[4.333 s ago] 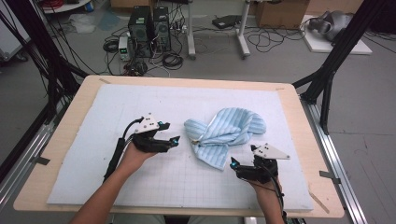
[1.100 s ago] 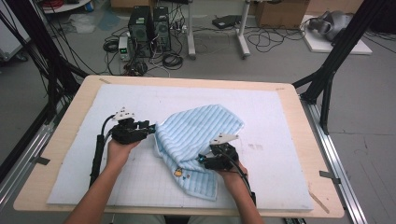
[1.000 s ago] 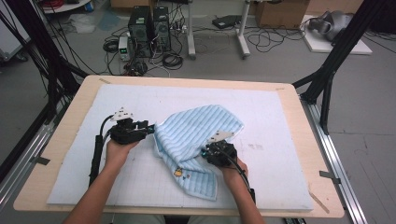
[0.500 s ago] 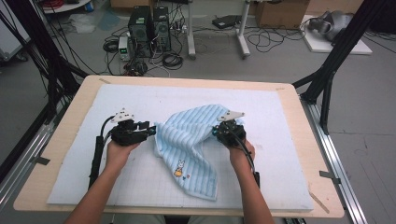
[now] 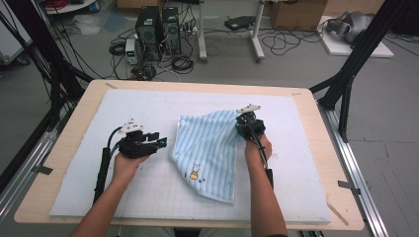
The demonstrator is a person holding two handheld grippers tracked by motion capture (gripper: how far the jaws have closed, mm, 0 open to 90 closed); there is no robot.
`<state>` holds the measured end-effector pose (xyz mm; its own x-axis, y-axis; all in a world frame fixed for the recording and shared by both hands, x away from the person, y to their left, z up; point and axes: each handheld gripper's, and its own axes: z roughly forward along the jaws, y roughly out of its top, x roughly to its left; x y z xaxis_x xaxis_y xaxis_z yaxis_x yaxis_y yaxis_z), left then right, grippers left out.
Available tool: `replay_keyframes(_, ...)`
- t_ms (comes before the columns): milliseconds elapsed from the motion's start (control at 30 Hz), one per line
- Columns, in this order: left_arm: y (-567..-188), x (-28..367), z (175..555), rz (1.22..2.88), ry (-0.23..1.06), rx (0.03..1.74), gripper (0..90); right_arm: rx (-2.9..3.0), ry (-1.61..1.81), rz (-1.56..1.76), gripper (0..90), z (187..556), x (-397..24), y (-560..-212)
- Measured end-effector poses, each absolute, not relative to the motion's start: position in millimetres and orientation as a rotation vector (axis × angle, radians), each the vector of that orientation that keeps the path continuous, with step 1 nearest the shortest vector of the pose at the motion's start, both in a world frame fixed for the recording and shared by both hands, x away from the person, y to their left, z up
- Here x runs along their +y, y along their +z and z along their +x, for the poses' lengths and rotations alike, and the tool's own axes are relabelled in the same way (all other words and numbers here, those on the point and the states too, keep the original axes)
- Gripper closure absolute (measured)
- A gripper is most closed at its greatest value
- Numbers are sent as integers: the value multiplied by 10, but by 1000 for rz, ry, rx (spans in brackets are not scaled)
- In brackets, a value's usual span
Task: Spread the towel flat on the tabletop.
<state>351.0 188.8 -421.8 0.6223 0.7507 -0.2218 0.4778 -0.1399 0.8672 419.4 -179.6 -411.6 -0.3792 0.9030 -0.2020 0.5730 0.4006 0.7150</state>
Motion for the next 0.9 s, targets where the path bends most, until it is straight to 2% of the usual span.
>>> replay_keyframes(33, -4222, 1877, 3507, 1793, 321, 993, 513, 2053, 716, 1280, 787, 4203, -1826, -4128)
replay_keyframes(67, -4235, 1845, 3495, 1804, 310, 981, 493, 2025, 783, 1338, 693, 4193, -1881, -4118)
replay_keyframes(167, -4256, 1825, 3487, 1823, 295, 969, 460, 2017, 836, 1318, 675, 4134, -1902, -4070)
replay_keyframes(300, -4303, 1774, 3479, 1836, 268, 964, 435, 2011, 951, 1271, 605, 3959, -1952, -3986)
replay_keyframes(333, -4311, 1759, 3478, 1841, 265, 960, 424, 2012, 1012, 1268, 498, 3846, -1985, -3973)
replay_keyframes(433, -4335, 1708, 3466, 1862, 255, 947, 422, 1998, 1063, 1256, 455, 3706, -2026, -3981)
replay_keyframes(467, -4344, 1693, 3464, 1870, 253, 945, 421, 2007, 1092, 1282, 397, 3596, -2079, -4005)
replay_keyframes(533, -4363, 1667, 3467, 1880, 244, 946, 420, 2002, 1105, 1296, 381, 3539, -2105, -4024)
replay_keyframes(567, -4370, 1654, 3470, 1890, 245, 947, 420, 2018, 1147, 1300, 336, 3418, -2151, -4069)
replay_keyframes(633, -4384, 1626, 3480, 1905, 245, 951, 420, 2037, 1160, 1310, 330, 3383, -2159, -4080)
replay_keyframes(667, -4392, 1610, 3483, 1913, 245, 955, 422, 2059, 1199, 1340, 265, 3284, -2176, -4112)
replay_keyframes(800, -4436, 1537, 3487, 1955, 249, 964, 427, 2091, 1208, 1328, 260, 3188, -2163, -4156)
replay_keyframes(900, -4480, 1476, 3491, 2001, 250, 963, 489, 2157, 1169, 1305, 260, 3107, -2080, -4244)
